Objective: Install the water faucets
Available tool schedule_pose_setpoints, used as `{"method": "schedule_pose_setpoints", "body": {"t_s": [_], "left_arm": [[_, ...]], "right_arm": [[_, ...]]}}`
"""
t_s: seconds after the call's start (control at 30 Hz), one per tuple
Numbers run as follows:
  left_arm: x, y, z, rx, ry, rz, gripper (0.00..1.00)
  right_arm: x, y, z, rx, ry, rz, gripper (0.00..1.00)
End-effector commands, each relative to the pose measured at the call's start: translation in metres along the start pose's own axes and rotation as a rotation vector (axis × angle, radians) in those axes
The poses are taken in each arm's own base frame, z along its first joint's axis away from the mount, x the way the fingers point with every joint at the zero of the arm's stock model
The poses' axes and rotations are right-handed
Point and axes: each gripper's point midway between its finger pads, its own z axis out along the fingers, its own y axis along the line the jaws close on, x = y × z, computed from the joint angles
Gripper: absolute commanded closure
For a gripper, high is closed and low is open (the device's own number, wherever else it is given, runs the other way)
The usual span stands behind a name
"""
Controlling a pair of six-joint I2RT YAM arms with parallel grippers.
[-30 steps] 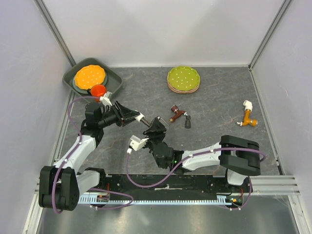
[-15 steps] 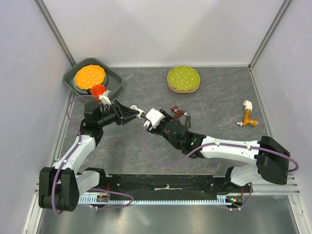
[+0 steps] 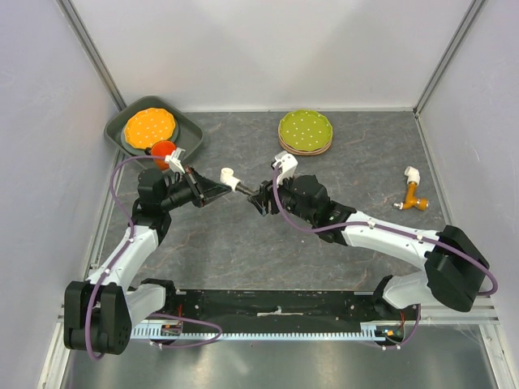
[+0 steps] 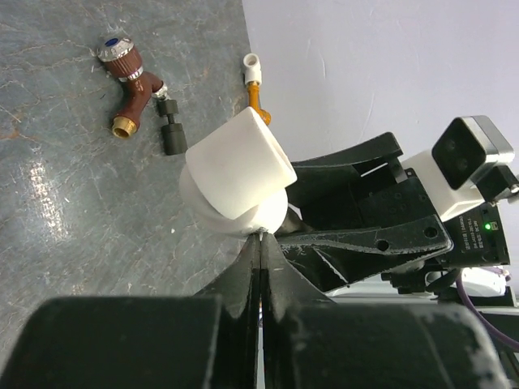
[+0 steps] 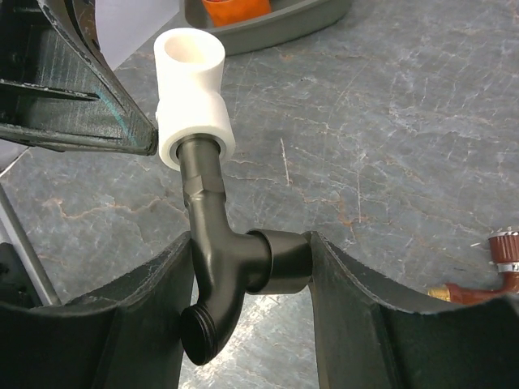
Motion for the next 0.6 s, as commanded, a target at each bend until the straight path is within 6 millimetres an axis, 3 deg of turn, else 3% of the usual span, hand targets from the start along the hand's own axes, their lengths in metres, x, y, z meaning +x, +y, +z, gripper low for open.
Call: {"method": "schedule_pose_setpoints", "body": {"t_s": [0.0,0.07,0.17,0.2,0.3,0.4,0.57], "left_arm": [[-0.008,-0.021,-0.001,0.055,-0.017,0.062,0.98],[-0.008,-0.019,-0.001,0.047,-0.021,0.049,0.98],[-0.01,-0.012,-0.001,0.01,-0.036,0.033,0.72],[-0.011,-0.013,-0.001,0.003,-0.04,0.036,0.53],[-0.015,-0.005,-0.002,-0.055,-0.061,0.049,0.34],[-0.021,0.002,-0.005,-0.121,-0.088,0.08,0.25],[-0.032,0.008,-0.009,-0.197,-0.128,0.152,0.2]], "right_arm": [[-0.031,0.039,-0.005,-0.167,-0.105,0.063,1.0],[-0.031,0.033,-0.007,-0.141,-0.114,0.042,1.0],[-0.029,0.023,-0.01,-0.099,-0.119,-0.015,1.0],[-0.029,0.021,-0.011,-0.091,-0.12,-0.048,1.0],[-0.03,0.013,-0.014,-0.053,-0.127,-0.111,1.0],[-0.034,0.013,-0.017,-0.029,-0.142,-0.159,1.0],[-0.04,0.018,-0.022,0.018,-0.163,-0.325,1.0]]}}
